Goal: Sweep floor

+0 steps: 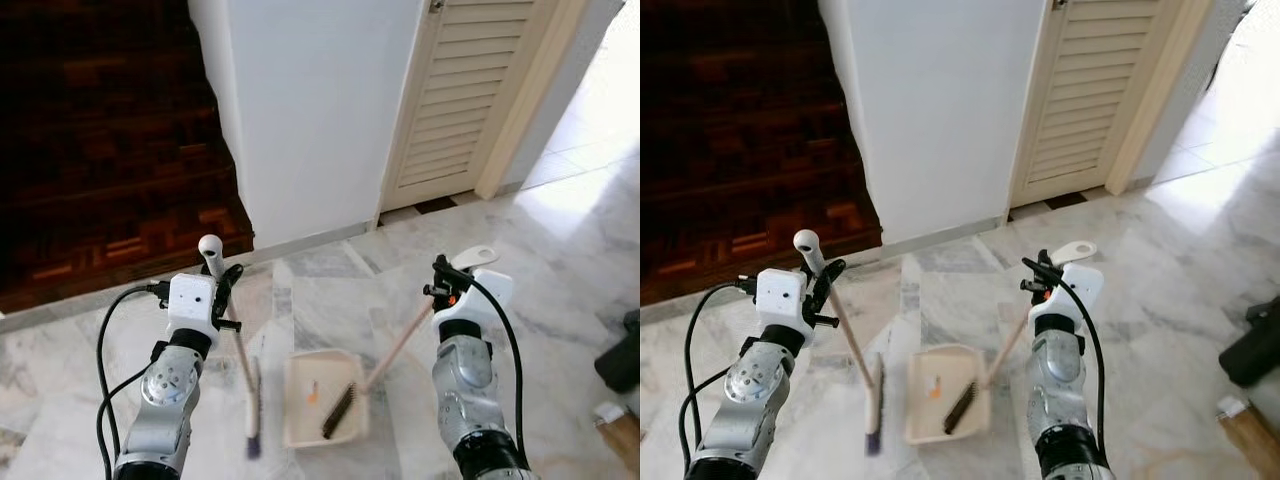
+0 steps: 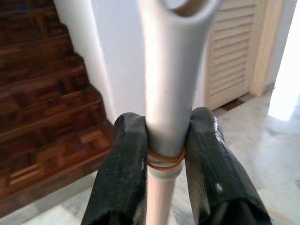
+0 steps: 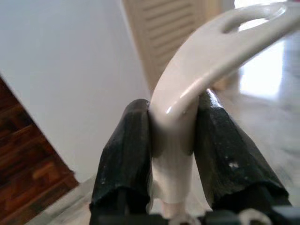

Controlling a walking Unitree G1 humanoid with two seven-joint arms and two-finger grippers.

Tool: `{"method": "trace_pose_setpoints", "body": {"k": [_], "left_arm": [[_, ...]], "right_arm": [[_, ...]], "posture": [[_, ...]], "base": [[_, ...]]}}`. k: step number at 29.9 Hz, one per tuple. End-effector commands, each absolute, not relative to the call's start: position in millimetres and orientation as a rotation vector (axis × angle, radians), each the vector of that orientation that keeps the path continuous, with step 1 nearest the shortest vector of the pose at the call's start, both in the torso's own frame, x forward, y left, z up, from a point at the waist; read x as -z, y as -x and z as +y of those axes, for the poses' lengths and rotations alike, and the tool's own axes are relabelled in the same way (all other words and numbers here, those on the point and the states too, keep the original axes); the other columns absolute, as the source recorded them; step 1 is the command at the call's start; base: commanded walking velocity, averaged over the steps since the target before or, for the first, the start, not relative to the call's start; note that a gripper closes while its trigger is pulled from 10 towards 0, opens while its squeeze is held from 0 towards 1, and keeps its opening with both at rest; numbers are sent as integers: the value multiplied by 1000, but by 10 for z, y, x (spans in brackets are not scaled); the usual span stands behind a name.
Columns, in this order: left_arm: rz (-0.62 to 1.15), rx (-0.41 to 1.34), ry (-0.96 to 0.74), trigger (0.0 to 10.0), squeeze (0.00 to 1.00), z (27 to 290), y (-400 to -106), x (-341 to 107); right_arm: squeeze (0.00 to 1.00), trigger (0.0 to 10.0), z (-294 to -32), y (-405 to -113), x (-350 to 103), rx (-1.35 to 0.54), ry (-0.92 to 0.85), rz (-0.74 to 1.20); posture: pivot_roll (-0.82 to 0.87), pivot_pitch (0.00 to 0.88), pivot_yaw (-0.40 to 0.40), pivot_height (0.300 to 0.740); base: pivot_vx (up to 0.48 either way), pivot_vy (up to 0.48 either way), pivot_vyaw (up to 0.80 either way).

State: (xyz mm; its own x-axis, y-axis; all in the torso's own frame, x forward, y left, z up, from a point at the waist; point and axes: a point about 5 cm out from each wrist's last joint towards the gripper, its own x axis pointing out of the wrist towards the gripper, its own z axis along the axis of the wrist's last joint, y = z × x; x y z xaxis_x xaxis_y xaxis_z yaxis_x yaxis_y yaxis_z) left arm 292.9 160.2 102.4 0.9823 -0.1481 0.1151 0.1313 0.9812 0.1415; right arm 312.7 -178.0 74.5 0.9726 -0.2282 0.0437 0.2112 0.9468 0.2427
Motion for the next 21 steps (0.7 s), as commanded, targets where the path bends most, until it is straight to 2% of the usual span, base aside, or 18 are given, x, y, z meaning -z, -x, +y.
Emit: {"method": "trace_pose_setpoints", "body": {"k": [1, 21], "left_arm": [[-164, 121, -151, 10000, 0, 1674, -2941, -1117], [-161, 120, -148, 10000, 0, 1683, -2936, -1126]], "right_arm": [[0, 10000, -1714, -3200, -898, 194, -242, -127], [0, 10000, -1704, -3179, -891, 184, -232, -125]], "posture": [[36, 0, -28, 740], [33, 12, -21, 740]], "base": [[0, 371, 0], [0, 369, 0]]}}
